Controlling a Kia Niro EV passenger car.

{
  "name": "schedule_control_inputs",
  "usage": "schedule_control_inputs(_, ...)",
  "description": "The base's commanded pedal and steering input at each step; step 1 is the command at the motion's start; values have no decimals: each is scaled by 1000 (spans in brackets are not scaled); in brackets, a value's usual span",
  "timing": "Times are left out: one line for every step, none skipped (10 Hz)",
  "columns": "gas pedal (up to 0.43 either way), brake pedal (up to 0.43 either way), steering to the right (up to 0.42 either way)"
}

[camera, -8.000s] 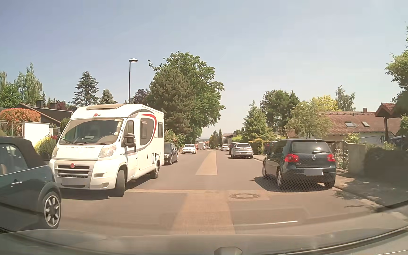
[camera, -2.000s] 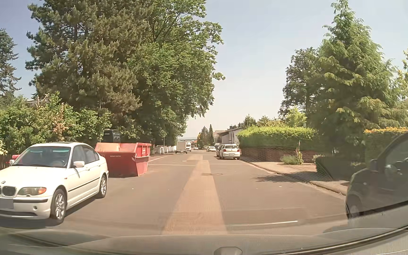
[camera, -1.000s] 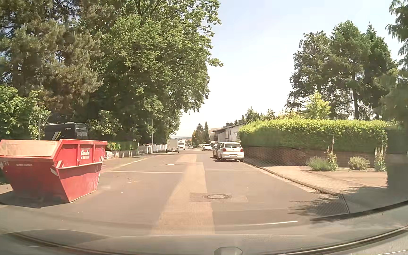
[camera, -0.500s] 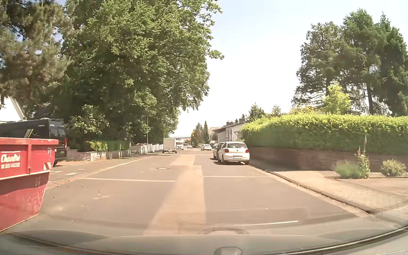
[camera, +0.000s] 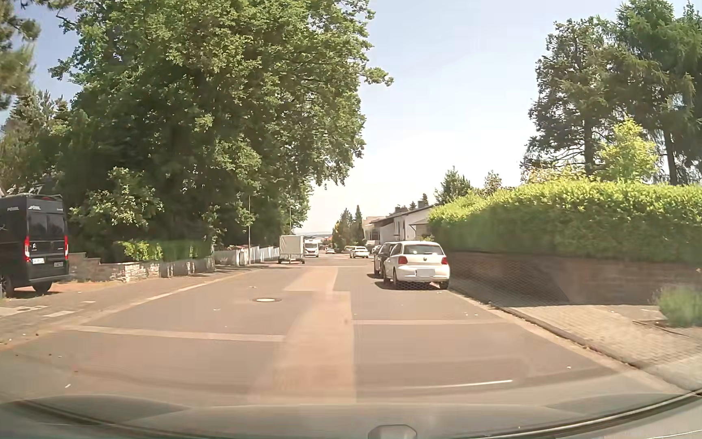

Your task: Follow the waypoints while adhering to traffic rules and regulations

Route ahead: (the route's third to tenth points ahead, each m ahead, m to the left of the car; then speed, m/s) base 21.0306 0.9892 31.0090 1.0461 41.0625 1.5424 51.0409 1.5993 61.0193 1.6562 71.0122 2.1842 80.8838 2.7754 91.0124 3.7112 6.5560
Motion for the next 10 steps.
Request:
schedule_control_inputs(0, 0, -30)
schedule_control_inputs(0, 0, -32)
schedule_control_inputs(0, 0, -31)
schedule_control_inputs(0, 0, -28)
schedule_control_inputs(0, 0, -28)
schedule_control_inputs(0, 0, -28)
schedule_control_inputs(0, 0, -28)
schedule_control_inputs(0, 0, -28)
schedule_control_inputs(0, 0, -28)
schedule_control_inputs(0, 0, -28)
